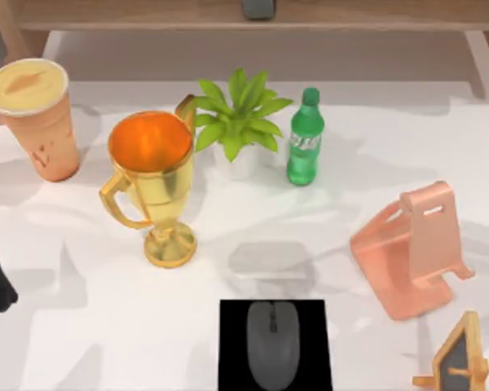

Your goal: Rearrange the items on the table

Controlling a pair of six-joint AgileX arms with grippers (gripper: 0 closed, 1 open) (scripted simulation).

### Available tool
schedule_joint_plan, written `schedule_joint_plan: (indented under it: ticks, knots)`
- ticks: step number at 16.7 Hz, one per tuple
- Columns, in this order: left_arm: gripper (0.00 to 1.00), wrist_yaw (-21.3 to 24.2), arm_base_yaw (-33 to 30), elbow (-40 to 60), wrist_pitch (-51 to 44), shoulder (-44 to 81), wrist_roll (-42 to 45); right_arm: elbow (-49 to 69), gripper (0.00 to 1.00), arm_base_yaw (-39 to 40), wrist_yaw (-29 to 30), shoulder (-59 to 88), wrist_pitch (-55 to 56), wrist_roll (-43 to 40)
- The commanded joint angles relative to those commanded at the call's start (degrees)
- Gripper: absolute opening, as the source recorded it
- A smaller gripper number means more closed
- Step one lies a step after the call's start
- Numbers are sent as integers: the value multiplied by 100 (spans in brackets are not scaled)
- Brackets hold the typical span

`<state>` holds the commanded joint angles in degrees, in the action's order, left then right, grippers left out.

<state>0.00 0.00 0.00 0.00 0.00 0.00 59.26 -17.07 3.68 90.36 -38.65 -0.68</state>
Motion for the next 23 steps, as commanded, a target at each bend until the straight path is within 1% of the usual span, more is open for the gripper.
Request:
schedule_joint_plan:
  ticks: [3,8,12,15,18,23]
  knots:
    - [100,0,0,0,0,0,0,-541,0,1049,247,-1042,451,87]
    - [100,0,0,0,0,0,0,-1496,0,2324,583,-2230,1055,187]
    - [100,0,0,0,0,0,0,-2420,0,3955,769,-3866,1598,341]
    - [100,0,0,0,0,0,0,-3130,0,4883,938,-4847,2163,525]
    - [100,0,0,0,0,0,0,-3496,0,5309,1127,-5306,2549,719]
    - [100,0,0,0,0,0,0,-3506,0,5324,1134,-5318,2567,744]
